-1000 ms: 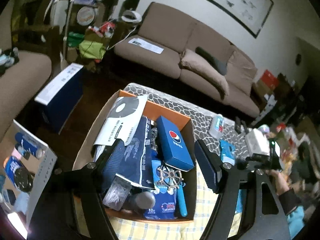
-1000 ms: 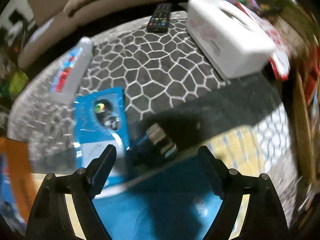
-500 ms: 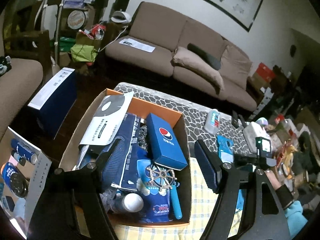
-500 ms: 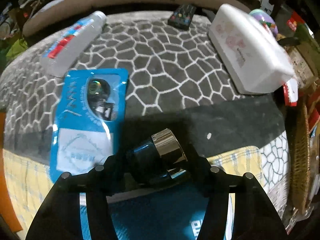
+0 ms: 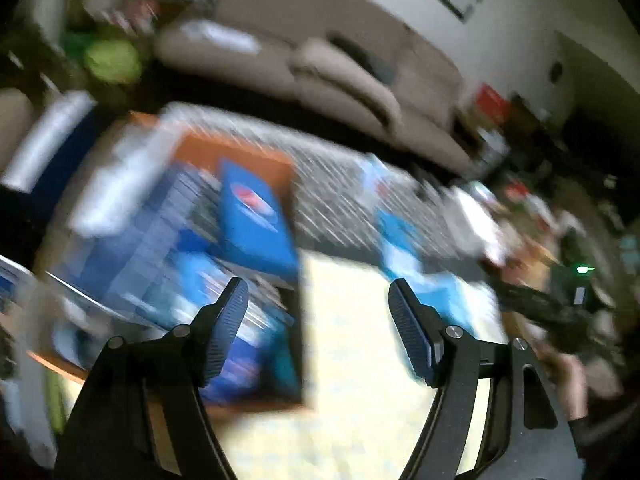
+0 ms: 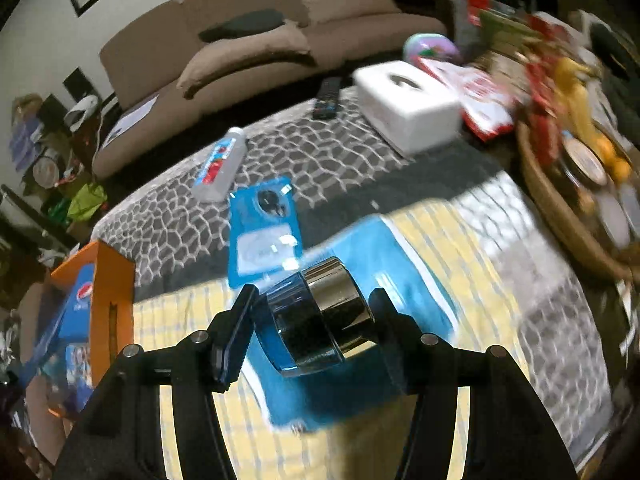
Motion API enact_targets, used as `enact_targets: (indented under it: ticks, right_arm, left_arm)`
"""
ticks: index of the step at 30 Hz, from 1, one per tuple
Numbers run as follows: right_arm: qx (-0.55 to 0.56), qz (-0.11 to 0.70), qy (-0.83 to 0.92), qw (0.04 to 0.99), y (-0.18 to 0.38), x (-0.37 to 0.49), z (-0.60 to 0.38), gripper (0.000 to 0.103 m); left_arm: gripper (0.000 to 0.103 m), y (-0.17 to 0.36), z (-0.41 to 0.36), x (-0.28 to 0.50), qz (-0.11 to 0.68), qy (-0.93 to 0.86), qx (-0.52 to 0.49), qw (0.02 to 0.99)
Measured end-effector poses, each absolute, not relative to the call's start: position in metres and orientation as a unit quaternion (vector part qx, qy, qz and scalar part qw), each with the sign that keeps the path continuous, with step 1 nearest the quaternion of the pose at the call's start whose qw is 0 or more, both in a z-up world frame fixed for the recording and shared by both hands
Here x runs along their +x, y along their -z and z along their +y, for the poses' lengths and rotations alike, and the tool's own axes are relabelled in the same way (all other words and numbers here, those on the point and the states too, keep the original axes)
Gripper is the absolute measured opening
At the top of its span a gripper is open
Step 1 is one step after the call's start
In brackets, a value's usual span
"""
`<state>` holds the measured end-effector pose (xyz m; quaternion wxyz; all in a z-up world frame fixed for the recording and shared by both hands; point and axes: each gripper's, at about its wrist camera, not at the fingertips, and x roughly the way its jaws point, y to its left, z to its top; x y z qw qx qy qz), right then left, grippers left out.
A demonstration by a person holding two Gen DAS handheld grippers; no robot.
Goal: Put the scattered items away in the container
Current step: 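Grasp the blue earphone blister pack with the left gripper while the right gripper lifts the jar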
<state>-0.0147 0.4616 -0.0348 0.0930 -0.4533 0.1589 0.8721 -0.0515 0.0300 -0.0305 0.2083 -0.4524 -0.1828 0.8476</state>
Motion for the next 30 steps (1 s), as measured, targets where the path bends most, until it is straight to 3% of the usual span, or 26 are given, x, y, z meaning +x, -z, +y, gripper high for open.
enact_targets:
  ticks: [5,9,15,19,25,26,27,28,30]
  right_arm:
    - [-0.479,0.139,-0.856,0.135,0.07,0.017,0.457,0.058]
    - [-0.468,0.122,-0.864,0.137,0.066,0.011,0.458,0.058]
    - [-0.456,0.149,-0.867,0.133,0.059,0.01,0.485,0.058]
    - [-0.456,0.161,-0.862,0.152,0.058,0.013,0.508,0.058]
    - [-0.444,0.192,-0.861,0.159,0.05,0.021,0.547,0.058]
    - [-0.443,0.193,-0.86,0.162,0.049,0.023,0.553,0.058]
    - [-0.443,0.195,-0.86,0.164,0.049,0.024,0.557,0.058]
    - [-0.442,0.198,-0.859,0.166,0.049,0.026,0.561,0.058]
    - [-0.443,0.203,-0.856,0.17,0.05,0.028,0.567,0.058]
  left_arm:
    - [0.089,0.036,0.119,-0.033,-0.107,-0.841,-0.468,0.248]
    - [0.102,0.049,0.195,-0.051,-0.052,-0.854,-0.48,0.193]
    - [0.102,0.101,0.294,-0.145,-0.063,-0.839,-0.518,0.156]
    - [0.102,0.152,0.357,-0.201,-0.022,-0.824,-0.551,0.13]
    - [0.101,0.198,0.387,-0.231,-0.02,-0.823,-0.559,0.1]
    - [0.098,0.201,0.39,-0.23,0.0,-0.829,-0.551,0.095]
    - [0.078,0.202,0.392,-0.229,0.024,-0.836,-0.541,0.091]
    - [0.072,0.202,0.397,-0.225,0.059,-0.844,-0.525,0.093]
    - [0.045,0.196,0.401,-0.216,0.089,-0.85,-0.508,0.106]
